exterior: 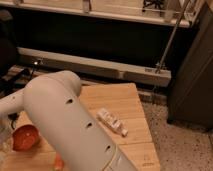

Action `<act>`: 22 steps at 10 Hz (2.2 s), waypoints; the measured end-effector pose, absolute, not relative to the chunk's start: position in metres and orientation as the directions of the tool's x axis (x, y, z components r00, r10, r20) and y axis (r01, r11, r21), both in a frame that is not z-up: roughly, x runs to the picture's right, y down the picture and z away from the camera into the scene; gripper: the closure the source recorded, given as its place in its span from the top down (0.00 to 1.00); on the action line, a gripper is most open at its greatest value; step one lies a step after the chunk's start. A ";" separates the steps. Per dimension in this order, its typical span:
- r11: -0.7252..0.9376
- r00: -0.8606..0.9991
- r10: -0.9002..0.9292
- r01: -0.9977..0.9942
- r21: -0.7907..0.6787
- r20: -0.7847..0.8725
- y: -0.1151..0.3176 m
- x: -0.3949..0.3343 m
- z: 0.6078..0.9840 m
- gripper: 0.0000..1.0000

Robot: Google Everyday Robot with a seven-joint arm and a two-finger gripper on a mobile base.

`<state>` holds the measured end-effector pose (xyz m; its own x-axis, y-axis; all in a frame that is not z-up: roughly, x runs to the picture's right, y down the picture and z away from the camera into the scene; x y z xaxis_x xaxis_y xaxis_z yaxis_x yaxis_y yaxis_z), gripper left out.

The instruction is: Push the ceramic bowl across the table

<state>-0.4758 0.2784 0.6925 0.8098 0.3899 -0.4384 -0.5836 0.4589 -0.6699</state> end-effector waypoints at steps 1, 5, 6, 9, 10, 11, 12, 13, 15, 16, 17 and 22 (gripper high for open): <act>0.457 0.806 0.396 -0.589 -0.667 -0.441 0.276 -0.475 0.695 0.00; 0.478 0.820 0.394 -0.569 -0.669 -0.416 0.273 -0.484 0.695 0.00; 0.485 0.831 0.385 -0.553 -0.677 -0.402 0.276 -0.491 0.688 0.00; 0.493 0.845 0.364 -0.532 -0.689 -0.392 0.286 -0.501 0.683 0.00; 0.491 0.847 0.355 -0.528 -0.693 -0.395 0.293 -0.503 0.684 0.00; 0.487 0.849 0.348 -0.527 -0.696 -0.399 0.300 -0.506 0.685 0.00; 0.480 0.846 0.340 -0.532 -0.698 -0.412 0.307 -0.506 0.691 0.00; 0.472 0.841 0.335 -0.540 -0.697 -0.424 0.311 -0.505 0.696 0.00; 0.458 0.825 0.342 -0.564 -0.687 -0.449 0.312 -0.500 0.708 0.00; 0.450 0.812 0.354 -0.583 -0.676 -0.465 0.308 -0.494 0.714 0.00; 0.441 0.793 0.368 -0.608 -0.660 -0.485 0.303 -0.485 0.721 0.00; 0.397 0.718 0.442 -0.694 -0.601 -0.537 0.278 -0.448 0.749 0.00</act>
<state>-0.4479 0.2785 0.7488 0.7184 0.4422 -0.5370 -0.6937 0.3967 -0.6012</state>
